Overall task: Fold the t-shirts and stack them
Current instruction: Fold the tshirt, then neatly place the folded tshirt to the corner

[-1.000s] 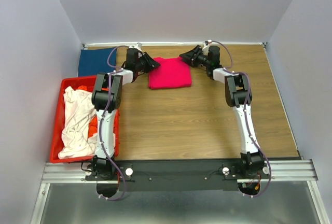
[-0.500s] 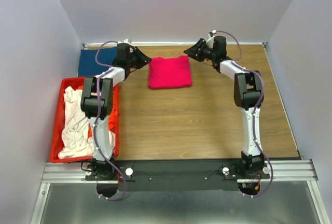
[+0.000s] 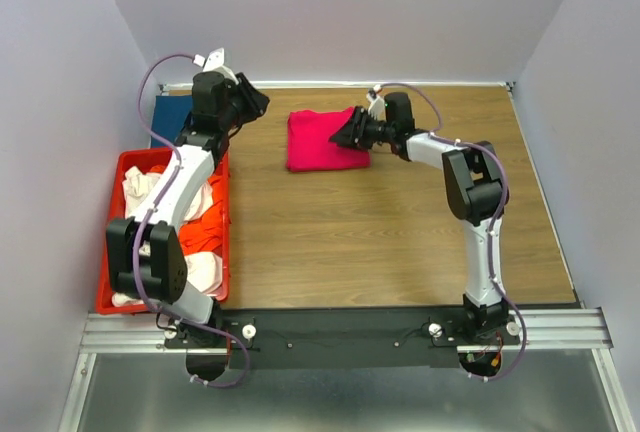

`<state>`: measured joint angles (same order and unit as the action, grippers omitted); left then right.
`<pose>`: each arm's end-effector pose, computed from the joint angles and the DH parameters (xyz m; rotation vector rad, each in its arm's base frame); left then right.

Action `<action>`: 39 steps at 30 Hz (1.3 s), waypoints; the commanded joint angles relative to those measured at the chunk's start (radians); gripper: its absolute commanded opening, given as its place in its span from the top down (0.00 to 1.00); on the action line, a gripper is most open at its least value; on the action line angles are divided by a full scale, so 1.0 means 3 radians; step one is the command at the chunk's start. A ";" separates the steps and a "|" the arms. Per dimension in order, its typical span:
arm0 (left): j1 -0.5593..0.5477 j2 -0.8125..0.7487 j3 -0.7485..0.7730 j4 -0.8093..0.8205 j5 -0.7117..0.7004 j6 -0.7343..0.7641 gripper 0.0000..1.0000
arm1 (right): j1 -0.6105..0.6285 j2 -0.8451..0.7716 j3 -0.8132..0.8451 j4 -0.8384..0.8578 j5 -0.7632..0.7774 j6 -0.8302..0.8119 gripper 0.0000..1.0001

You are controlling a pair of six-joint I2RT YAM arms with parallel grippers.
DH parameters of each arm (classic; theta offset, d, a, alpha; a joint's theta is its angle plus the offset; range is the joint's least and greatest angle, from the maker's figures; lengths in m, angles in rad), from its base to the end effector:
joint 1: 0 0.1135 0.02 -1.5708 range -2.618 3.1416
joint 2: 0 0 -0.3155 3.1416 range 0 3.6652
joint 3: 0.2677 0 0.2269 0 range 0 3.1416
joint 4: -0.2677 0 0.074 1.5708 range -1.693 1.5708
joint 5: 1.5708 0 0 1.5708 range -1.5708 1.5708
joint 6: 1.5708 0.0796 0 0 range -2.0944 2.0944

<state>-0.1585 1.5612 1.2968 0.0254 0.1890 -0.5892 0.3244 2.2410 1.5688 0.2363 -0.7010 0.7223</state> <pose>0.3845 -0.0766 0.3937 -0.2617 1.8433 -0.6965 0.5019 0.2229 0.2145 -0.0649 2.1658 1.3404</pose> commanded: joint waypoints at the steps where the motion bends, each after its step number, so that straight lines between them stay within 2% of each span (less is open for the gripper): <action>1: 0.0002 -0.0376 -0.0231 -0.0641 -0.0455 0.0460 0.59 | -0.0028 0.0134 -0.0299 -0.0108 -0.0108 -0.0193 0.44; 5: 0.0012 -0.0826 -0.0452 -0.0739 -0.0783 0.0608 0.53 | -0.0038 0.0037 -0.0642 -0.0118 -0.0108 -0.0326 0.44; 8: 0.0022 -0.1143 -0.0631 -0.0780 -0.0814 0.0650 0.41 | -0.0064 -0.0066 -0.0939 -0.0159 -0.0062 -0.0464 0.44; 9: 0.0032 -0.1321 -0.0742 -0.0760 -0.0779 0.0675 0.33 | -0.0074 -0.0137 -0.0990 -0.0184 -0.0057 -0.0505 0.44; 10: 0.0037 -0.1404 -0.0804 -0.0739 -0.0753 0.0711 0.33 | -0.0084 -0.0168 -0.1036 -0.0250 -0.0041 -0.0592 0.44; 11: 0.0032 -0.1577 -0.0871 -0.0673 -0.0733 0.0767 0.29 | -0.0084 -0.0199 -0.1097 -0.0296 -0.0001 -0.0638 0.44; 15: 0.0032 -0.1956 -0.1249 -0.0494 -0.0931 0.0778 0.07 | -0.0079 -0.0378 -0.0976 -0.0741 0.0066 -0.1021 0.44; 19: 0.0032 -0.2085 -0.1592 -0.0233 -0.0865 0.0773 0.06 | 0.0079 -0.0617 -0.0674 -0.1287 0.0362 -0.1424 0.44; 22: 0.0032 -0.1947 -0.1659 -0.0212 -0.0840 0.0717 0.06 | 0.0379 -0.0700 -0.0404 -0.1549 0.0914 -0.1736 0.44; 23: 0.0032 -0.1891 -0.1649 -0.0233 -0.0784 0.0716 0.06 | 0.0467 -0.0715 -0.0367 -0.1575 0.1234 -0.1799 0.44; 26: 0.0032 -0.1621 -0.1648 -0.0263 -0.0692 0.0691 0.08 | 0.0845 -0.0685 -0.0219 -0.1616 0.1751 -0.1988 0.44; 29: 0.0037 -0.1431 -0.1633 -0.0319 -0.0651 0.0701 0.08 | 0.1035 -0.0573 -0.0045 -0.1642 0.2120 -0.2157 0.46; 33: 0.0043 -0.1262 -0.1551 -0.0422 -0.0533 0.0732 0.08 | 0.1270 -0.0363 0.0155 -0.1693 0.2500 -0.2346 0.47; 39: 0.0043 -0.1170 -0.1546 -0.0432 -0.0400 0.0727 0.08 | 0.1500 -0.0082 0.0344 -0.1790 0.2648 -0.2566 0.50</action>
<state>-0.1516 1.2030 0.8093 -0.1005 0.0227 -0.3744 0.7467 2.1429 1.6428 -0.2344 -0.0128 0.0315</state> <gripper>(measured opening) 0.918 0.522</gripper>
